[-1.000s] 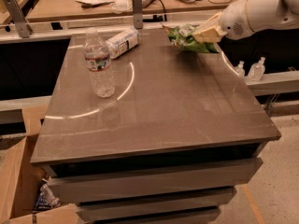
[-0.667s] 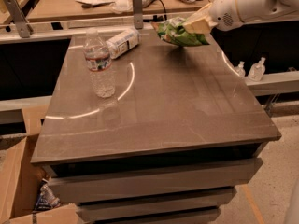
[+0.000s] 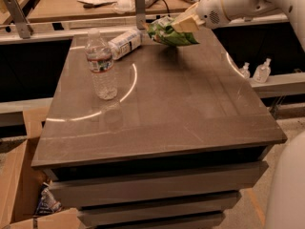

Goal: Move green rice chip bag near blue plastic bottle

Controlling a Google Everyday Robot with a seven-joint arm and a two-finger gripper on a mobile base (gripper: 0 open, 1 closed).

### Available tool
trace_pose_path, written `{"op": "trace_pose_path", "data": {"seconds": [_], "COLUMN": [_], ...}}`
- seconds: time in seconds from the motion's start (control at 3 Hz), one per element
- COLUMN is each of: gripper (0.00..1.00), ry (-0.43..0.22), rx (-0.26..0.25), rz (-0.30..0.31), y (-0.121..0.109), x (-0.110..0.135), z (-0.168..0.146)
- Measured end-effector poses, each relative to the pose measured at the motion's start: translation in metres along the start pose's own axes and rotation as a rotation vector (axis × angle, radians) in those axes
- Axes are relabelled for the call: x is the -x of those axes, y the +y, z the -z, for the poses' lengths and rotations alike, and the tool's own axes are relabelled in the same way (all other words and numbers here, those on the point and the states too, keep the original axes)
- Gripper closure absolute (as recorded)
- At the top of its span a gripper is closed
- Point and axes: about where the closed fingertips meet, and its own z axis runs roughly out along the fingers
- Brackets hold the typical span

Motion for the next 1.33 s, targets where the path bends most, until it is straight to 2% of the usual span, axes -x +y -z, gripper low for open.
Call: {"op": "trace_pose_path", "data": {"seconds": [0.33,1.33], "gripper": [0.76,0.07], "ry": [0.028,0.037], "rx": [0.030,0.050], "rz": [-0.005,0.002], "y": [0.0051,0.0089], "x": [0.0035,0.0041], "z": [-0.0203,-0.0299]}}
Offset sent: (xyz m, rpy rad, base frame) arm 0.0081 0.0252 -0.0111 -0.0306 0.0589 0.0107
